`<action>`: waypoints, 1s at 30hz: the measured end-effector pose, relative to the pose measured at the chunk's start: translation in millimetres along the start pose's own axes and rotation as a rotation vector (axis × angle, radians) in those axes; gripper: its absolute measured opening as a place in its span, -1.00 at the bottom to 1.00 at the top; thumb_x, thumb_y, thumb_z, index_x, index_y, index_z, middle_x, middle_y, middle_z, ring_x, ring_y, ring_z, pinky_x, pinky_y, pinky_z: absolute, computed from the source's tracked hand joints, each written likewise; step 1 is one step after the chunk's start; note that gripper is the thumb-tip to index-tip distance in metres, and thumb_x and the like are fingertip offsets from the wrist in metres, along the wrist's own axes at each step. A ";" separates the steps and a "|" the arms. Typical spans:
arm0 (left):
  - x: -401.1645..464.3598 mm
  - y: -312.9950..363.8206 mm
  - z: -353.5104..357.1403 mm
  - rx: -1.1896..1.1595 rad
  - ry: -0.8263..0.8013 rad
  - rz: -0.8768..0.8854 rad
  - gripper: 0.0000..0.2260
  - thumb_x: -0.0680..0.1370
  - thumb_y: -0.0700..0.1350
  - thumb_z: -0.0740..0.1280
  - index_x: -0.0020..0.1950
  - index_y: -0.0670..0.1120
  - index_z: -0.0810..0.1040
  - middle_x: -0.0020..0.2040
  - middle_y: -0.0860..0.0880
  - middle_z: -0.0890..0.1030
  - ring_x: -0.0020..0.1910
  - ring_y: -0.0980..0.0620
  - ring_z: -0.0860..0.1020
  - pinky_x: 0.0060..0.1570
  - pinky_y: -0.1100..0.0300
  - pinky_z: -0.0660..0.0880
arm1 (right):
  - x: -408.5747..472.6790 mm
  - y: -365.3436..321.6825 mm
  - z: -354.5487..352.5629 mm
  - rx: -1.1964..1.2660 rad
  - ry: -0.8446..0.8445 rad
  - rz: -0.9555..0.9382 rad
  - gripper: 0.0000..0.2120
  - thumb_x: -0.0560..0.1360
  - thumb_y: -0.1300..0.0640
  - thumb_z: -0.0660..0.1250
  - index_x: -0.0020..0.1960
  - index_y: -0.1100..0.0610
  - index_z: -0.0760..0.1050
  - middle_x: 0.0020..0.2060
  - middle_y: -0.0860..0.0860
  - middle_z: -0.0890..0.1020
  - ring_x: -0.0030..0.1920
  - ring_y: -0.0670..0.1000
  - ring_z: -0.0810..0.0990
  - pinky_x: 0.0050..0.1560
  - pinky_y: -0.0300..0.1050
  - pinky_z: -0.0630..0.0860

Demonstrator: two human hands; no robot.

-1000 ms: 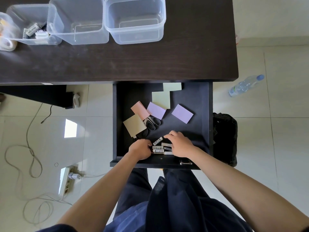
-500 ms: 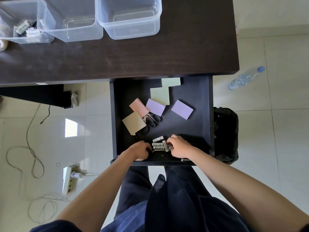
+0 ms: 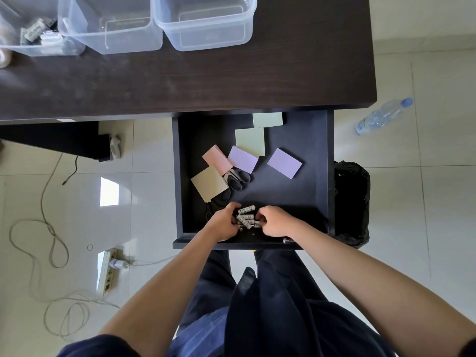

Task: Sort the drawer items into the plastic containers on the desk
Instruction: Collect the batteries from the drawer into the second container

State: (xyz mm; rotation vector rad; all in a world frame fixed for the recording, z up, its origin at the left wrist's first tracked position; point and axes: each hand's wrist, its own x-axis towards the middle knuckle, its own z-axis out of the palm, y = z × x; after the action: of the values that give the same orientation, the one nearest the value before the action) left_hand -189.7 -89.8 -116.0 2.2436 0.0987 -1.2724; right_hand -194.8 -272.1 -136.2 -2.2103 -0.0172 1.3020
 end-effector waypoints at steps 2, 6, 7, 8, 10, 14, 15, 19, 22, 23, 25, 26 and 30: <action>1.2 -0.1 0.5 0.053 -0.013 0.025 -0.46 0.46 -0.19 0.34 0.42 0.00 0.30 0.08 -0.11 0.58 0.09 -0.09 0.54 0.12 0.12 0.48 | 0.8 -2.3 0.1 -0.030 0.001 -0.006 -0.75 0.43 0.23 0.27 0.10 0.16 0.52 0.06 0.10 0.57 0.03 0.10 0.56 0.09 -0.08 0.51; -0.5 2.4 -1.1 0.147 0.028 0.094 -0.49 0.47 -0.11 0.36 0.41 -0.02 0.34 0.13 -0.11 0.59 0.12 -0.10 0.54 0.13 0.16 0.43 | 1.4 -5.6 -0.2 -0.076 -0.026 -0.011 -0.76 0.46 0.22 0.26 0.11 0.23 0.51 0.08 0.15 0.48 0.04 0.14 0.53 0.10 -0.06 0.49; -0.8 2.1 -1.6 0.152 0.042 0.111 -0.49 0.47 -0.10 0.37 0.40 -0.02 0.36 0.12 -0.10 0.60 0.10 -0.08 0.55 0.11 0.18 0.44 | 1.1 -5.2 0.4 -0.090 -0.035 -0.013 -0.77 0.47 0.22 0.26 0.10 0.25 0.51 0.08 0.16 0.46 0.03 0.15 0.53 0.10 -0.06 0.49; -0.7 1.4 -1.8 0.150 0.052 0.128 -0.50 0.46 -0.09 0.38 0.39 -0.02 0.38 0.10 -0.10 0.60 0.06 -0.06 0.56 0.09 0.19 0.45 | 0.0 -4.6 1.2 -0.100 -0.044 -0.017 -0.78 0.47 0.22 0.25 0.09 0.27 0.51 0.07 0.17 0.45 0.02 0.16 0.53 0.08 -0.08 0.47; -0.3 -0.2 -2.0 0.140 0.056 0.150 -0.52 0.45 -0.08 0.39 0.36 -0.01 0.42 0.07 -0.10 0.60 -0.01 -0.04 0.57 0.05 0.19 0.49 | -1.9 -2.9 3.1 -0.097 -0.057 -0.030 -0.81 0.49 0.21 0.25 0.05 0.26 0.53 0.06 0.17 0.46 0.02 0.16 0.53 0.03 -0.11 0.44; -0.7 2.0 -0.5 0.103 0.055 0.177 -0.61 0.44 -0.13 0.39 0.26 0.01 0.47 -0.02 -0.08 0.60 -0.10 -0.04 0.58 0.00 0.12 0.53 | -4.3 -0.8 1.4 -0.048 -0.052 -0.028 -0.86 0.48 0.21 0.28 -0.04 0.22 0.58 -0.06 0.14 0.65 -0.06 0.12 0.59 -0.11 -0.07 0.47; -0.4 3.2 -0.3 0.087 0.051 0.171 -0.63 0.44 -0.13 0.39 0.24 0.02 0.47 -0.03 -0.06 0.60 -0.12 -0.04 0.58 0.00 0.10 0.54 | -4.3 -0.2 0.7 -0.032 -0.048 -0.025 -0.85 0.47 0.21 0.29 -0.03 0.22 0.59 -0.07 0.14 0.66 -0.06 0.12 0.60 -0.10 -0.06 0.49; 3.1 6.6 -0.9 0.048 0.023 0.145 -0.64 0.44 -0.14 0.41 0.21 0.02 0.46 -0.07 -0.04 0.60 -0.14 -0.03 0.58 -0.01 0.11 0.53 | -6.1 4.3 -1.4 0.034 -0.011 -0.023 -0.79 0.46 0.21 0.33 0.07 0.18 0.61 -0.01 0.08 0.65 0.00 0.09 0.60 0.00 -0.10 0.49; 5.3 6.0 0.1 0.063 0.006 0.148 -0.63 0.44 -0.13 0.41 0.22 0.03 0.44 -0.15 -0.01 0.57 -0.18 0.01 0.54 -0.04 0.11 0.51 | -7.3 10.4 -3.9 0.092 0.071 -0.056 -0.85 0.47 0.22 0.34 0.02 0.21 0.60 -0.03 0.10 0.66 0.00 0.10 0.61 0.05 -0.06 0.52; 5.8 5.2 0.8 0.061 0.002 0.145 -0.62 0.44 -0.12 0.41 0.22 0.04 0.43 -0.16 -0.01 0.56 -0.18 0.01 0.53 -0.05 0.11 0.50 | -8.1 11.7 -5.1 0.114 0.119 -0.071 -0.86 0.48 0.23 0.33 0.01 0.22 0.59 -0.03 0.10 0.66 0.01 0.10 0.61 0.07 -0.05 0.52; 6.4 3.2 2.8 0.050 -0.001 0.137 -0.62 0.44 -0.12 0.41 0.21 0.05 0.43 -0.17 -0.02 0.55 -0.19 0.01 0.52 -0.07 0.14 0.48 | -9.7 11.8 -7.3 0.124 0.234 -0.123 -0.85 0.50 0.27 0.29 0.03 0.19 0.59 0.00 0.08 0.64 0.02 0.08 0.58 0.11 -0.06 0.50; 6.3 2.3 3.8 0.044 0.000 0.135 -0.63 0.44 -0.12 0.41 0.20 0.06 0.43 -0.16 -0.02 0.55 -0.19 0.02 0.51 -0.08 0.17 0.47 | -9.6 10.7 -8.2 0.112 0.285 -0.161 -0.82 0.50 0.29 0.27 0.05 0.18 0.59 0.01 0.09 0.62 0.04 0.08 0.56 0.13 -0.07 0.48; 6.5 0.6 5.9 0.085 0.033 0.158 -0.68 0.43 -0.12 0.42 0.16 0.04 0.49 -0.06 -0.01 0.48 -0.16 0.05 0.48 -0.02 0.22 0.45 | -2.5 -0.3 -8.1 0.075 0.343 -0.252 -0.74 0.53 0.32 0.20 0.15 0.22 0.57 0.09 0.11 0.57 0.13 0.10 0.51 0.18 -0.04 0.45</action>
State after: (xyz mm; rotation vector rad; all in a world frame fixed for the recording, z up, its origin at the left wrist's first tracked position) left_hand -190.4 -94.5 -123.3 2.2947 -0.1207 -1.1760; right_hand -189.5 -276.3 -131.1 -2.2532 -0.1105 0.7677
